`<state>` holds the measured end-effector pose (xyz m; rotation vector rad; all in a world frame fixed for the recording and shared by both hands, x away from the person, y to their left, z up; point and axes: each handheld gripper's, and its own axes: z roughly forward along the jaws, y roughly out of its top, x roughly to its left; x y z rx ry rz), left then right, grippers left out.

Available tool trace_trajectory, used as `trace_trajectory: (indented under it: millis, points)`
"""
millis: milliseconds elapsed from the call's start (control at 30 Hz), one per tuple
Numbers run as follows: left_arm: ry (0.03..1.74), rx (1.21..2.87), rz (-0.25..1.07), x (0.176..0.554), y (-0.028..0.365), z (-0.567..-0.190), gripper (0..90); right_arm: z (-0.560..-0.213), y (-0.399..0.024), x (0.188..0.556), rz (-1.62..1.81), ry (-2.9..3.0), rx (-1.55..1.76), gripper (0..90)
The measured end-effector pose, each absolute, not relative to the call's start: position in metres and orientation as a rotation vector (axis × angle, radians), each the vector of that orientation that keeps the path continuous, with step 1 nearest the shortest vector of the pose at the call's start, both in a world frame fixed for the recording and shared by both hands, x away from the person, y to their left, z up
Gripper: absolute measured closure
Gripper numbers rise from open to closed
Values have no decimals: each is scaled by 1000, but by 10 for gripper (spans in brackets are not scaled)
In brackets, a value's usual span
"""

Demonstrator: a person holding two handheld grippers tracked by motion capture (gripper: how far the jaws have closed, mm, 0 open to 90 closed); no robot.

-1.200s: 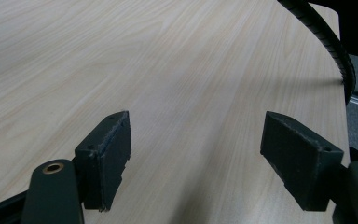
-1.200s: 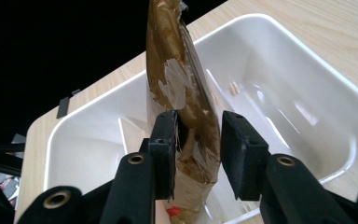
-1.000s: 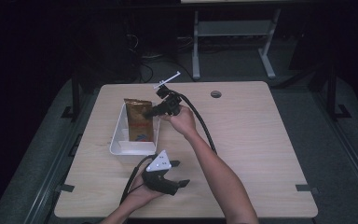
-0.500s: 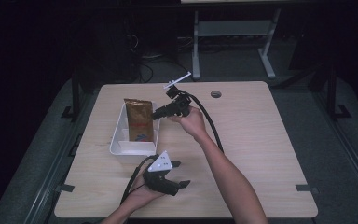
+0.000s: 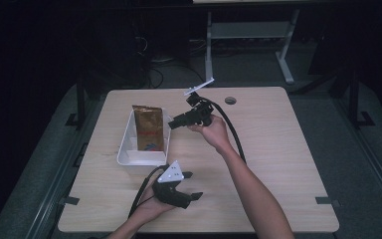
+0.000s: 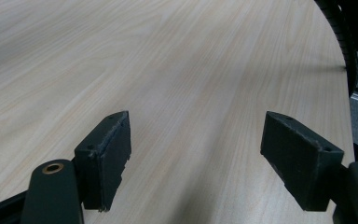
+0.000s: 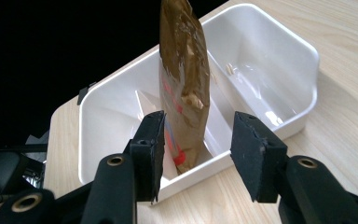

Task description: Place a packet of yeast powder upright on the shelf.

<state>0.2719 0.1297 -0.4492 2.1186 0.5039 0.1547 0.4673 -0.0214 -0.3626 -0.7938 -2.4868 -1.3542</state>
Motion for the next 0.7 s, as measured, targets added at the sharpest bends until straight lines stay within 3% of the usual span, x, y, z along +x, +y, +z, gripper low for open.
trace_trajectory:
  millis: [700]
  points:
    - [510,2116,147,273,130,-450,229,-363,-59,456,-1390,-2465,-820,516]
